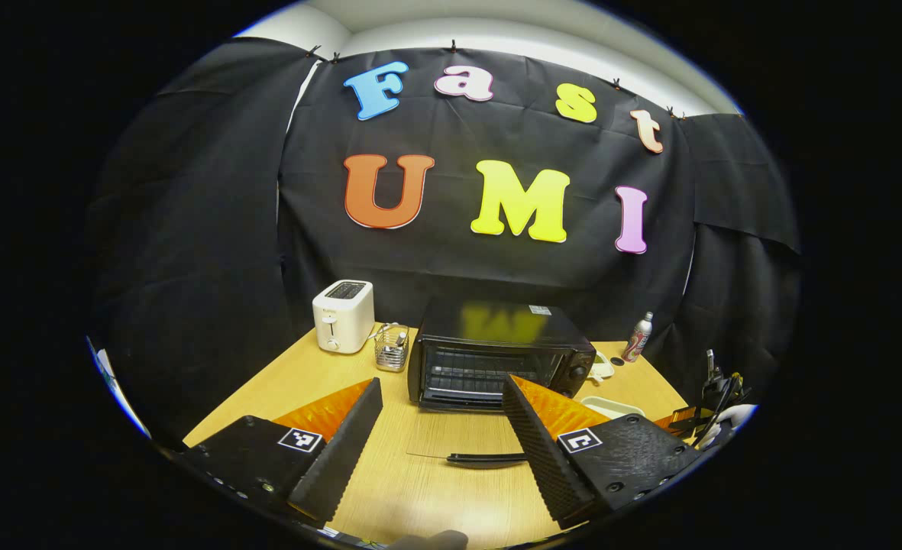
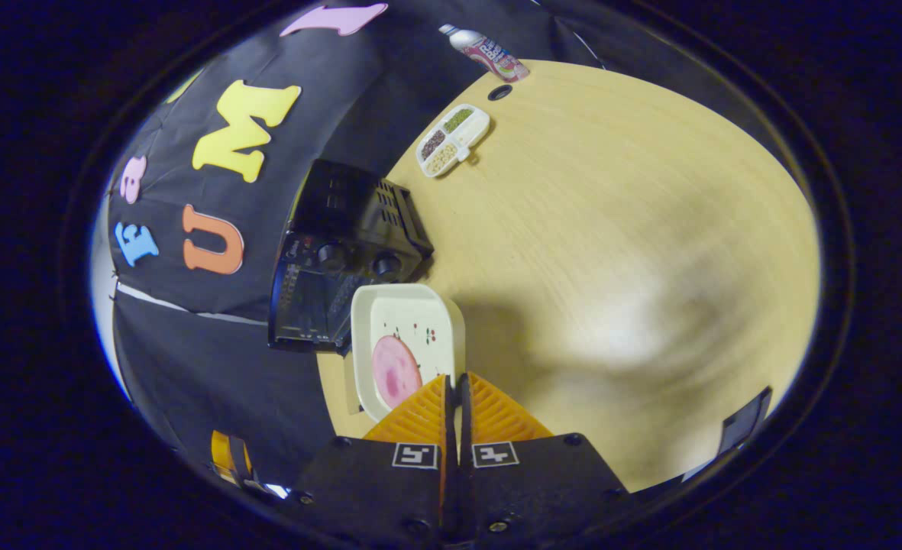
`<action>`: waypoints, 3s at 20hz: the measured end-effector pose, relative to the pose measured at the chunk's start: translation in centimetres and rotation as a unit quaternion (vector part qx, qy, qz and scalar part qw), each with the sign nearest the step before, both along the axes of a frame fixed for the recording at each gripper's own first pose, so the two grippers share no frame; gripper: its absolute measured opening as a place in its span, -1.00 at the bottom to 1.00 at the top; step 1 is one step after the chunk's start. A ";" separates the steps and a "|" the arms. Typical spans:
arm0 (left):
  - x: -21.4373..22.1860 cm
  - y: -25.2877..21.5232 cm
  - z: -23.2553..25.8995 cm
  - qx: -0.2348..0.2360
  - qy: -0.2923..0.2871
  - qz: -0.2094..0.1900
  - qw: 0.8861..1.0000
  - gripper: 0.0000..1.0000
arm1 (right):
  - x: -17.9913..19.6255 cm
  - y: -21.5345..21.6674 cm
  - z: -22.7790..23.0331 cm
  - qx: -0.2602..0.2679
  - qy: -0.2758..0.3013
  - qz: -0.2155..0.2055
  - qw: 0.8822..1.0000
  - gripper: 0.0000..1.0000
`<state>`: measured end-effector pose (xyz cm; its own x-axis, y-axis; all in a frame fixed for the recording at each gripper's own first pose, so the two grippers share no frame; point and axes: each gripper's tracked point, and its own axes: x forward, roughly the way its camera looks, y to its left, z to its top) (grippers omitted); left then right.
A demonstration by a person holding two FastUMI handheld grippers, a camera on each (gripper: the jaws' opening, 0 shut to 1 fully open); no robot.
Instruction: Open the electric oven with the left hand, put the food in, and close the electric oven.
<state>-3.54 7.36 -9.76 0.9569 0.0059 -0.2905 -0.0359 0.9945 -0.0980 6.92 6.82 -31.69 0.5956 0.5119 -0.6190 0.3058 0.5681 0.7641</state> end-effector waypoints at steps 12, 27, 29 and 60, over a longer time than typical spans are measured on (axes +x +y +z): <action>-3.1 5.9 2.5 0.020 0.007 0.026 0.999 0.92 | 6.8 14.5 -0.1 0.060 -0.003 -0.119 0.991 -0.93; -2.9 9.8 2.9 0.014 0.027 0.098 0.995 0.92 | 17.4 18.5 -1.1 0.041 -0.017 -0.134 0.990 -0.92; -2.4 9.3 2.8 0.007 0.026 0.098 0.995 0.92 | 17.9 18.4 -0.2 0.063 -0.033 -0.129 0.989 -0.91; -0.7 -10.3 -6.2 0.026 0.021 -0.105 0.994 0.93 | -11.1 -9.4 15.7 -0.485 -0.308 -0.032 0.818 0.93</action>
<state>-4.25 -2.96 -15.91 0.9257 -0.1775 -0.3339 0.1707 0.9841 -0.0498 -4.15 -2.57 -16.00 0.9540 -0.0858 -0.2871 0.0850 0.9963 -0.0152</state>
